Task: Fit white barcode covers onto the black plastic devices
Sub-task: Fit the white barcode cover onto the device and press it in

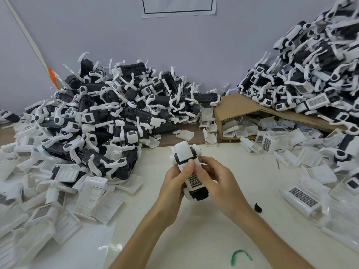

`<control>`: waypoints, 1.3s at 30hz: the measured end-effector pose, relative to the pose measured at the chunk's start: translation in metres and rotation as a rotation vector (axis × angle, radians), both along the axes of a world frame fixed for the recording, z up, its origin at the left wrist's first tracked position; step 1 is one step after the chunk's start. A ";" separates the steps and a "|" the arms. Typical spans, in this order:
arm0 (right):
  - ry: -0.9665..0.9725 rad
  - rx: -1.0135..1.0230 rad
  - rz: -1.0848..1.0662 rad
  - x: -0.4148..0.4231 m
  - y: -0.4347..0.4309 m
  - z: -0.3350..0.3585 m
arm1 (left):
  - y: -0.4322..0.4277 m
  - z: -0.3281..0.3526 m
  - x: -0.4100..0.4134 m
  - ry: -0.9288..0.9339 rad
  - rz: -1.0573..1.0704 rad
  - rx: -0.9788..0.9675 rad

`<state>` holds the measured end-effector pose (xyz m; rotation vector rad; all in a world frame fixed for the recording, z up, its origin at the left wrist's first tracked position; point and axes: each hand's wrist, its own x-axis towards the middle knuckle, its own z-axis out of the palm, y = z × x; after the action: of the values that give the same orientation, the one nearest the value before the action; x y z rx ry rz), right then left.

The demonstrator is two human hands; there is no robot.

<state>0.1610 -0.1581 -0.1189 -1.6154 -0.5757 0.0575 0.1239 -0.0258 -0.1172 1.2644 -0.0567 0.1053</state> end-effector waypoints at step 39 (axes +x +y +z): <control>-0.708 -0.445 -0.150 0.028 -0.026 -0.003 | 0.016 -0.012 0.005 -0.460 0.582 1.455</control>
<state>0.1885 -0.1845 -0.1219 -2.1098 -1.0293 -0.5529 0.1291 -0.0094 -0.1295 2.6545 -0.1775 0.9966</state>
